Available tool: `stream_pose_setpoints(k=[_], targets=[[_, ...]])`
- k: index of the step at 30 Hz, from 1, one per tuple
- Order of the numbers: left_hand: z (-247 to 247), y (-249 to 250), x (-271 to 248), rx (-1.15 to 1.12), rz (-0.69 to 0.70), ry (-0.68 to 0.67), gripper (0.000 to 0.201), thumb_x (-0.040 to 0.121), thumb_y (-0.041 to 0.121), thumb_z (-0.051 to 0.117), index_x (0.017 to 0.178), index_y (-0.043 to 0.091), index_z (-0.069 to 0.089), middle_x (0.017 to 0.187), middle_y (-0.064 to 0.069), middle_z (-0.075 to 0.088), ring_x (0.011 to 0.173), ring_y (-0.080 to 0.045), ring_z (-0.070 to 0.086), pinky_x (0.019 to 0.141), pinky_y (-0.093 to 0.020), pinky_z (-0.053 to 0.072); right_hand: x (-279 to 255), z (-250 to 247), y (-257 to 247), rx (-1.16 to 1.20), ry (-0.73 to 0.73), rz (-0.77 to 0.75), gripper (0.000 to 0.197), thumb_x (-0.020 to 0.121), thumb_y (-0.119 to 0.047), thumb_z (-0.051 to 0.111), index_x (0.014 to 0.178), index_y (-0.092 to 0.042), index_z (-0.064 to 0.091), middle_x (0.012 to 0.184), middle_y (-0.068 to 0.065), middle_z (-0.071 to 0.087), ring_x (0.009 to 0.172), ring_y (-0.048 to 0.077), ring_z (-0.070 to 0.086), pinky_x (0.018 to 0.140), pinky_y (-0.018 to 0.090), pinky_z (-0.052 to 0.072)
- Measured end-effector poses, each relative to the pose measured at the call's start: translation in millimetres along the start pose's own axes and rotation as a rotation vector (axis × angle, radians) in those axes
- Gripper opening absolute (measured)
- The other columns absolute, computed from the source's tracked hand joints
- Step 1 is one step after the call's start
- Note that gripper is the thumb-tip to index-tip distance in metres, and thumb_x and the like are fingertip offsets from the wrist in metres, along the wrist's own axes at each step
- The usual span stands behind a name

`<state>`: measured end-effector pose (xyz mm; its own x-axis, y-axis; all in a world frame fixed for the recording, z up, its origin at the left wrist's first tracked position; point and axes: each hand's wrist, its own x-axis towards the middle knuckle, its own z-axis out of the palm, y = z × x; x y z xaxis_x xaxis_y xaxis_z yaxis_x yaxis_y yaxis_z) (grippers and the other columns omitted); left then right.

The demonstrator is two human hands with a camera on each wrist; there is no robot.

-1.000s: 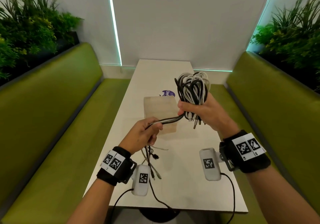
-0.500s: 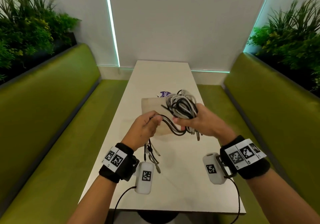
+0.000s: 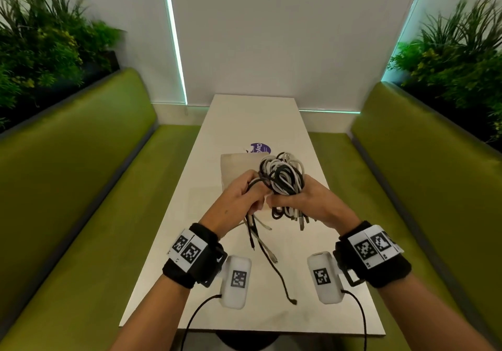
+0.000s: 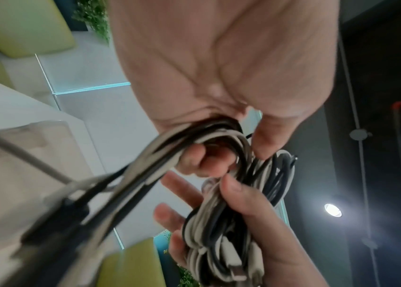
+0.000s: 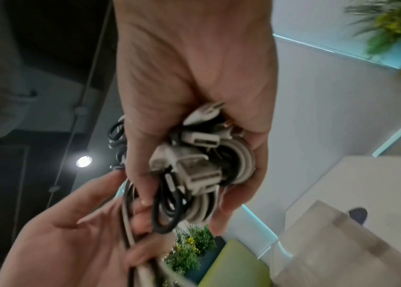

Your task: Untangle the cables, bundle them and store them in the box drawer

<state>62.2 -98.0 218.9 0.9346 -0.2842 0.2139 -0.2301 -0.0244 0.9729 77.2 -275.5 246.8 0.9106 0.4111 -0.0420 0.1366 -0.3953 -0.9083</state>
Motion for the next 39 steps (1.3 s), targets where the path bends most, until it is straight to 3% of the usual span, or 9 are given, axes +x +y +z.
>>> stream_pose_setpoints(k=[6, 13, 16, 21, 25, 30, 35, 37, 39], targets=[[0.7, -6.0, 0.5, -0.212, -0.078, 0.066, 0.081, 0.065, 0.03, 0.079, 0.134, 0.035, 0.036, 0.119, -0.007, 0.062, 0.104, -0.02, 0.066, 0.084, -0.032, 0.053, -2.8, 10.5, 1.0, -0.043, -0.032, 0.011, 0.007, 0.08, -0.013, 0.068, 0.088, -0.013, 0.07, 0.078, 0.008, 0.073, 0.073, 0.019, 0.067, 0.075, 0.039, 0.054], [18.0, -11.1, 6.5, -0.251, 0.038, 0.341, 0.028, 0.075, 0.01, 0.077, 0.101, 0.02, 0.069, 0.091, 0.001, 0.073, 0.09, -0.015, 0.068, 0.074, -0.023, 0.053, 0.2, 20.1, -6.2, -0.127, -0.064, -0.022, 0.009, 0.082, -0.011, 0.065, 0.085, -0.019, 0.066, 0.076, 0.004, 0.07, 0.069, 0.013, 0.064, 0.073, 0.035, 0.053], [11.7, -13.5, 5.6, -0.249, 0.019, 0.287, 0.033, 0.074, 0.015, 0.079, 0.105, 0.018, 0.068, 0.093, 0.001, 0.072, 0.093, -0.017, 0.067, 0.077, -0.026, 0.053, 0.1, 21.7, -2.7, -0.153, -0.059, -0.014, 0.005, 0.081, -0.015, 0.066, 0.086, -0.014, 0.066, 0.077, 0.012, 0.069, 0.067, 0.017, 0.063, 0.071, 0.038, 0.054], [-5.0, -21.1, -1.5, -0.152, -0.043, 0.034, 0.06, 0.075, 0.015, 0.079, 0.127, 0.021, 0.05, 0.106, -0.005, 0.069, 0.09, -0.022, 0.069, 0.073, -0.034, 0.058, 2.1, 7.0, -6.9, -0.265, -0.001, 0.016, 0.009, 0.077, -0.017, 0.07, 0.07, -0.021, 0.065, 0.058, -0.006, 0.062, 0.051, 0.004, 0.054, 0.053, 0.021, 0.045], [-13.6, -31.8, -10.9, -0.047, -0.025, 0.057, 0.031, 0.094, 0.036, 0.051, 0.108, 0.009, 0.06, 0.053, 0.002, 0.051, 0.045, -0.014, 0.045, 0.047, -0.025, 0.04, 5.1, -16.8, -17.4, -0.343, 0.138, 0.021, 0.008, 0.077, -0.017, 0.069, 0.076, -0.009, 0.068, 0.068, 0.006, 0.069, 0.05, 0.009, 0.057, 0.05, 0.022, 0.047], [-15.7, -33.9, -11.4, -0.035, -0.016, 0.017, 0.031, 0.095, 0.037, 0.044, 0.086, 0.01, 0.058, 0.053, 0.008, 0.033, 0.047, -0.007, 0.025, 0.044, -0.016, 0.025, 4.6, -25.6, -33.0, -0.443, 0.129, -0.012, 0.011, 0.076, -0.016, 0.069, 0.068, -0.013, 0.062, 0.057, -0.002, 0.06, 0.041, 0.002, 0.048, 0.043, 0.015, 0.042], [-30.0, -36.4, -11.4, 0.177, 0.01, -0.085, 0.013, 0.095, 0.033, 0.05, 0.101, 0.023, 0.056, 0.069, 0.02, 0.054, 0.057, 0.001, 0.047, 0.055, -0.012, 0.038, 3.7, -21.9, -32.6, -0.384, 0.179, -0.008, 0.012, 0.075, -0.017, 0.07, 0.068, -0.01, 0.064, 0.058, 0.004, 0.061, 0.043, 0.008, 0.05, 0.043, 0.018, 0.041], [-34.1, -38.0, -14.6, 0.315, 0.051, -0.042, 0.026, 0.094, 0.033, 0.054, 0.12, 0.031, 0.05, 0.093, 0.021, 0.064, 0.081, 0.001, 0.061, 0.071, -0.013, 0.047, 1.9, -15.9, -30.1, -0.33, 0.19, -0.005, 0.01, 0.075, -0.016, 0.071, 0.071, -0.009, 0.065, 0.063, 0.011, 0.064, 0.047, 0.011, 0.051, 0.046, 0.021, 0.042], [-33.0, -36.3, -18.9, 0.395, 0.105, 0.057, 0.039, 0.096, 0.032, 0.052, 0.134, 0.033, 0.042, 0.086, 0.013, 0.063, 0.074, -0.01, 0.06, 0.068, -0.013, 0.046, 0.9, -11.2, -29.7, -0.262, 0.197, 0.004, 0.01, 0.075, -0.015, 0.071, 0.07, -0.008, 0.066, 0.062, 0.009, 0.065, 0.045, 0.009, 0.05, 0.045, 0.018, 0.04]])
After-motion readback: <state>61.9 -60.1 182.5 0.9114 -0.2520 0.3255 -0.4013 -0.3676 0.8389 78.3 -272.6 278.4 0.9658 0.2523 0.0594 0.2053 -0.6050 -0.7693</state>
